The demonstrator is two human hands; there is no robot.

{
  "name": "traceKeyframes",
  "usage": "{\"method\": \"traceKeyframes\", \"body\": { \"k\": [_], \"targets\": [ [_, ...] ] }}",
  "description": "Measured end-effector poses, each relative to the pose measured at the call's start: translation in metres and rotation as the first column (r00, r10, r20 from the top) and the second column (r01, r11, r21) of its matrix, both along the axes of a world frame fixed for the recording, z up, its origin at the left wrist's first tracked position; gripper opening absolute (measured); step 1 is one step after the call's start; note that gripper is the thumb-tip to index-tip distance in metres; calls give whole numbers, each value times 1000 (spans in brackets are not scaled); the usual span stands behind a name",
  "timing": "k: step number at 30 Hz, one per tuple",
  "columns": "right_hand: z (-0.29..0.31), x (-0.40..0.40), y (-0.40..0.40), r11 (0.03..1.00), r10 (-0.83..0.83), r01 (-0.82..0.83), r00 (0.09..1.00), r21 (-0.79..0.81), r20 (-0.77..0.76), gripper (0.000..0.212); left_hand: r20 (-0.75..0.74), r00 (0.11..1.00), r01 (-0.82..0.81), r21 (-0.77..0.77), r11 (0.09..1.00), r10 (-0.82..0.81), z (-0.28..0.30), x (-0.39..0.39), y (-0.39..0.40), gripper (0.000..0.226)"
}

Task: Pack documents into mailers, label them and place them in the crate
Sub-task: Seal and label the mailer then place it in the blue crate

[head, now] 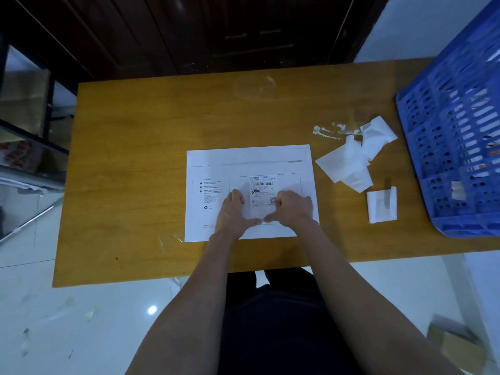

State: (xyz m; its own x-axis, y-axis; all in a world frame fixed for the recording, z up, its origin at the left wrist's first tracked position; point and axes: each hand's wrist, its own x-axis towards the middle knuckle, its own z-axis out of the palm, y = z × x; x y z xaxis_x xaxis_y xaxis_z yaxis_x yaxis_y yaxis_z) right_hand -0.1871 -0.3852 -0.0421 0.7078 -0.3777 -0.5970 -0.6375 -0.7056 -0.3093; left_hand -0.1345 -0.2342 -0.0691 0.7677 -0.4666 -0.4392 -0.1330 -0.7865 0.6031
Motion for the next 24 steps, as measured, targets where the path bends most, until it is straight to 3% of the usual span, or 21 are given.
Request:
{"method": "traceKeyframes", "body": {
  "k": [5,9,13,17,21,24],
  "targets": [
    [-5,-15,-15,972,-48,19,992,234,118,46,-8,1000,26,-71,997,-26,1,1,3,64],
    [-9,-24,-21,945,-70,7,981,326,179,48,64,986,153,61,986,-157,4,-4,4,103],
    [-11,-23,-24,932,-83,18,983,362,164,44,170,948,239,186,953,-270,3,-9,10,79],
    [-13,-23,-23,942,-82,21,983,336,166,44,182,930,255,307,917,-320,-1,-4,11,75],
    [-16,-22,-24,949,-54,0,985,315,164,45,134,942,260,294,920,-309,0,-2,11,76],
    [-15,-21,-24,942,-91,39,986,334,142,31,40,962,258,208,944,-271,1,6,12,74]
  ]
}}
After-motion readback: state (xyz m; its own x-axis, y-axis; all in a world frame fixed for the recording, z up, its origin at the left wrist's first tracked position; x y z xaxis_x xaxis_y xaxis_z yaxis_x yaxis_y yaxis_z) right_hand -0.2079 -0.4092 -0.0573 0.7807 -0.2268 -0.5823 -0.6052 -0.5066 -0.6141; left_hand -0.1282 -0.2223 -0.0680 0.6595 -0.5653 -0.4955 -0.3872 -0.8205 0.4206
